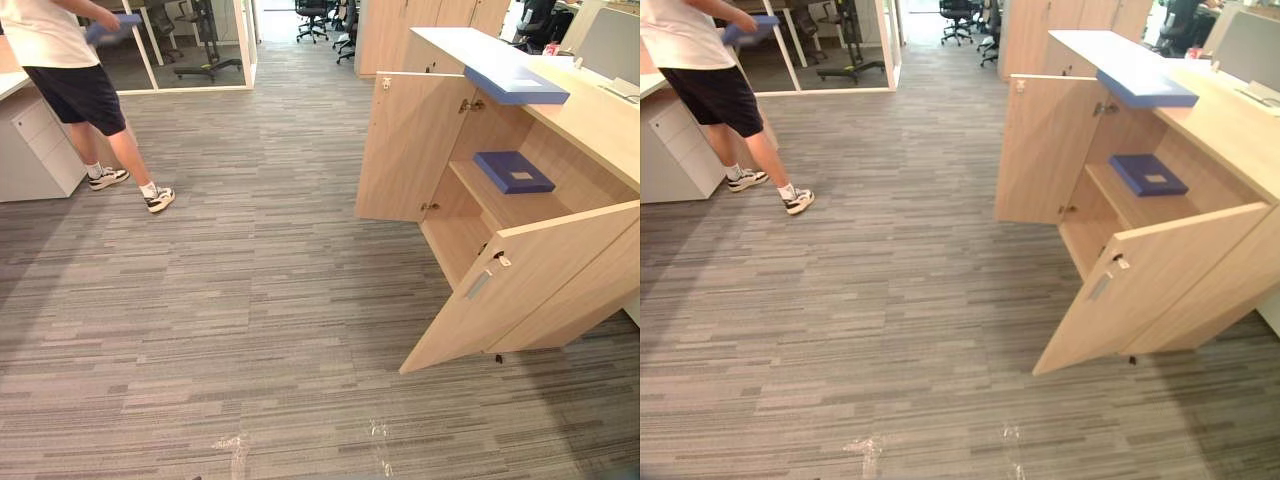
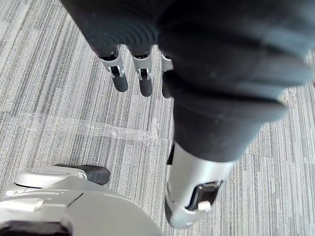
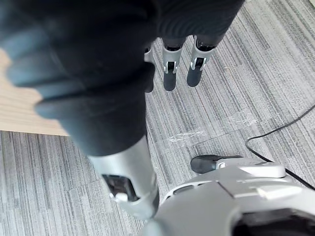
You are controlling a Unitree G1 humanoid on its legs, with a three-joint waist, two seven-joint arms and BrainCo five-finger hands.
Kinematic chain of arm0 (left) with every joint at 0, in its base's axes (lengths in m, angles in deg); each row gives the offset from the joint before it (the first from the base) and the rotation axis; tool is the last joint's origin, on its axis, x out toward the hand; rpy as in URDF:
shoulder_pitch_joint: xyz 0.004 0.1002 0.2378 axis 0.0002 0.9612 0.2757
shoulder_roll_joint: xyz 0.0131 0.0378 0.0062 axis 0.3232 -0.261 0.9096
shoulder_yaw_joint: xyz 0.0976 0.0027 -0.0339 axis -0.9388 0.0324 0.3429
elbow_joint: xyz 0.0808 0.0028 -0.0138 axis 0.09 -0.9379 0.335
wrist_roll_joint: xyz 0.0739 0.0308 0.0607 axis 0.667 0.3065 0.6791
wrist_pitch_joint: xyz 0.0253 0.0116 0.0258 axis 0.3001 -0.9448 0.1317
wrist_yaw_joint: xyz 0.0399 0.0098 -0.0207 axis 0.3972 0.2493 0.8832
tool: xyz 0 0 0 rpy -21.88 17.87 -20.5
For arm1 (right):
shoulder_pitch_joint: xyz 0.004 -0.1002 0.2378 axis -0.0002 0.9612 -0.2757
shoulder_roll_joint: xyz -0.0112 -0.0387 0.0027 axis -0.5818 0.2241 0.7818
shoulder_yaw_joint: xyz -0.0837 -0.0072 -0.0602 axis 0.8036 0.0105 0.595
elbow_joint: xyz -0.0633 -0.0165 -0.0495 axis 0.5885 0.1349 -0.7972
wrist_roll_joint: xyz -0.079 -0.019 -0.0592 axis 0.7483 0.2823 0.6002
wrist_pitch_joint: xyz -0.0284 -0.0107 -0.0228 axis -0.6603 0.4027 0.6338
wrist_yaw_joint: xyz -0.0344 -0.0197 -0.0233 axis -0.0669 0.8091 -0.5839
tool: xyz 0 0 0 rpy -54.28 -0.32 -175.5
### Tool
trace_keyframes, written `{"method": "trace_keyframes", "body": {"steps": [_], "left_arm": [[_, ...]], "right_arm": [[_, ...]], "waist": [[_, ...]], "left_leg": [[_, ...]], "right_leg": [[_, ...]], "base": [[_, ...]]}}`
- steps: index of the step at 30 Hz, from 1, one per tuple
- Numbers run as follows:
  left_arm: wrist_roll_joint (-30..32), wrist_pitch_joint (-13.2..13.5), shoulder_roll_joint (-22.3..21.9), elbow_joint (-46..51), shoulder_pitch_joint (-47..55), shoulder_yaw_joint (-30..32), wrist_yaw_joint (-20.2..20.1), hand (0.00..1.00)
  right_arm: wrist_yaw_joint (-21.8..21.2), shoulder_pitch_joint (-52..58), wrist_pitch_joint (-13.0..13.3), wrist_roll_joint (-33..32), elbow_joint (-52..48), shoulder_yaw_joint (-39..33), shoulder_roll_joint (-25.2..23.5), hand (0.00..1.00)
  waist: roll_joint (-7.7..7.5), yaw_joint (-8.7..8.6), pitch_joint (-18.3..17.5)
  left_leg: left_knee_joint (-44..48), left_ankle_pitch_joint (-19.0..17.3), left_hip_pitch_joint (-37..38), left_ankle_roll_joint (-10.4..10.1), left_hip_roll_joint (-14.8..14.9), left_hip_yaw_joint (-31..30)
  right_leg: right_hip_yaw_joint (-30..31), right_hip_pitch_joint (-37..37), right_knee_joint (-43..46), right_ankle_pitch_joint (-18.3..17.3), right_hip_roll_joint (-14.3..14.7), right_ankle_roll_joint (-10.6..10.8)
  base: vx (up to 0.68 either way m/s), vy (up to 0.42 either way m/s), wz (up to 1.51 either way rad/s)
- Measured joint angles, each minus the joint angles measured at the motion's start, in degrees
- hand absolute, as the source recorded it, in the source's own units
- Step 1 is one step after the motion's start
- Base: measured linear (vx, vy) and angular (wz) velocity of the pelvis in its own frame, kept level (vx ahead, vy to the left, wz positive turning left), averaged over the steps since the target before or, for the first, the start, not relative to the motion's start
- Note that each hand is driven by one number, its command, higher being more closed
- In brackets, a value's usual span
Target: Walk over to the cabinet, pick up the folder, carry it to the office cabinet, place the folder inside the office cabinet, then close the office cabinet door
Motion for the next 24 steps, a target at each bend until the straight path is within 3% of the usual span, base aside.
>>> {"method": "trace_keyframes", "body": {"steps": [2,10,14,24], "left_arm": [[-1.4,0.1,0.1,0.0,0.0,-0.2,-1.2,0.00],[-3.0,0.5,0.3,0.0,-0.3,-0.1,-1.9,0.00],[4.6,1.4,0.7,0.1,-1.2,-0.6,-0.7,0.00],[6.8,2.9,1.4,0.2,-1.5,-3.0,3.3,0.00]], "right_arm": [[-0.1,-0.4,0.0,0.0,0.0,-0.8,-0.2,0.00],[-0.4,-1.5,0.0,0.2,0.0,-0.8,-0.6,0.00],[-0.3,-1.8,0.0,0.2,0.0,-0.8,-0.7,0.00],[0.9,-1.9,0.4,0.1,0.0,-0.8,-1.1,0.00]], "waist": [[-0.02,-0.04,0.1],[-0.42,-0.08,1.1],[-0.76,-0.09,1.8],[-1.38,-0.06,2.3]], "left_leg": [[-0.4,0.0,0.1,-0.1,0.1,0.1],[-1.2,-0.2,1.6,-0.5,0.2,0.6],[-1.2,-0.2,2.0,-0.5,0.2,0.7],[-1.4,-0.2,2.0,-0.5,0.2,0.6]], "right_leg": [[0.0,0.2,-0.7,0.1,0.1,1.5],[-0.1,1.2,-0.7,-0.5,0.1,2.7],[-0.1,1.6,-0.7,-0.4,0.1,2.6],[-0.6,1.5,-1.0,-0.4,0.1,2.6]], "base": [[0.04,-0.002,-0.02],[0.02,0.002,-0.02],[0.00,0.000,0.00],[0.00,0.000,0.00]]}}
